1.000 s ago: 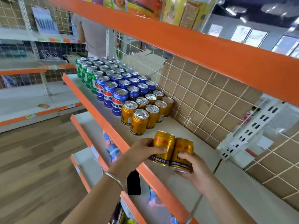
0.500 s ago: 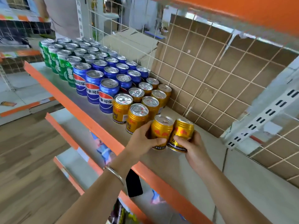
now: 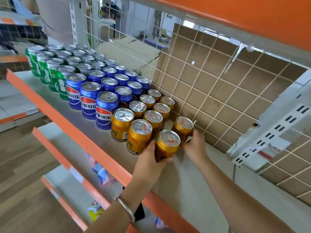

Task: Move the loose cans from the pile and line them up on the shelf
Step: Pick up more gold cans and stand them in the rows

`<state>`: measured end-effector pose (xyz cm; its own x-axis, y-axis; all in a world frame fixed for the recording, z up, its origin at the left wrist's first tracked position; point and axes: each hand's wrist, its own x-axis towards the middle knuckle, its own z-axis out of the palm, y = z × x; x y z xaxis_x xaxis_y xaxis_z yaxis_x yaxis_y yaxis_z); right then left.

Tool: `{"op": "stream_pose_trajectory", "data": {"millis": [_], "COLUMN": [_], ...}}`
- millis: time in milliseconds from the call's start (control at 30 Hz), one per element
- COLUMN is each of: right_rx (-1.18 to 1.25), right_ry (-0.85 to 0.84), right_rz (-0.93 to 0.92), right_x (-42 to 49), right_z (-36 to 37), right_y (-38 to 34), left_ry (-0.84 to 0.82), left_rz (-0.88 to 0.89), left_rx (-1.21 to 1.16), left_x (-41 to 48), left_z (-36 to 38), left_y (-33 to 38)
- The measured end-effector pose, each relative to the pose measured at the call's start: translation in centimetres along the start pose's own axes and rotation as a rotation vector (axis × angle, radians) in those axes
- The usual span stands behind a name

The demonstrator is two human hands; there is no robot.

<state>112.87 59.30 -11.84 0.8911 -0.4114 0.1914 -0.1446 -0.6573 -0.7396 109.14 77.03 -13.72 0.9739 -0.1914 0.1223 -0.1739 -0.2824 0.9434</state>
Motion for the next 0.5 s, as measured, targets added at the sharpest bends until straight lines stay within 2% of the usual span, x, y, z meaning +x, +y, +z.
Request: {"op": "stream_pose_trajectory", "data": {"millis": [167, 267, 500], "right_rx": [0.004, -0.045, 0.030], "right_ry": [0.004, 0.012, 0.065], "right_rz": [0.033, 0.122, 0.214], "right_x": [3.4, 4.7, 6.9], "right_z": [1.0, 1.5, 3.0], "right_y": [-0.9, -1.3, -1.2], "left_ry": [-0.021, -0.016, 0.045], "left_rz": [-0.008, -0.008, -0.043], "left_rx": [0.011, -0.001, 0.014], "left_x": [-0.1, -0.4, -1.0], "left_z": [-0.2, -0.4, -0.1], "left_y": [0.0, 0.3, 0.4]}}
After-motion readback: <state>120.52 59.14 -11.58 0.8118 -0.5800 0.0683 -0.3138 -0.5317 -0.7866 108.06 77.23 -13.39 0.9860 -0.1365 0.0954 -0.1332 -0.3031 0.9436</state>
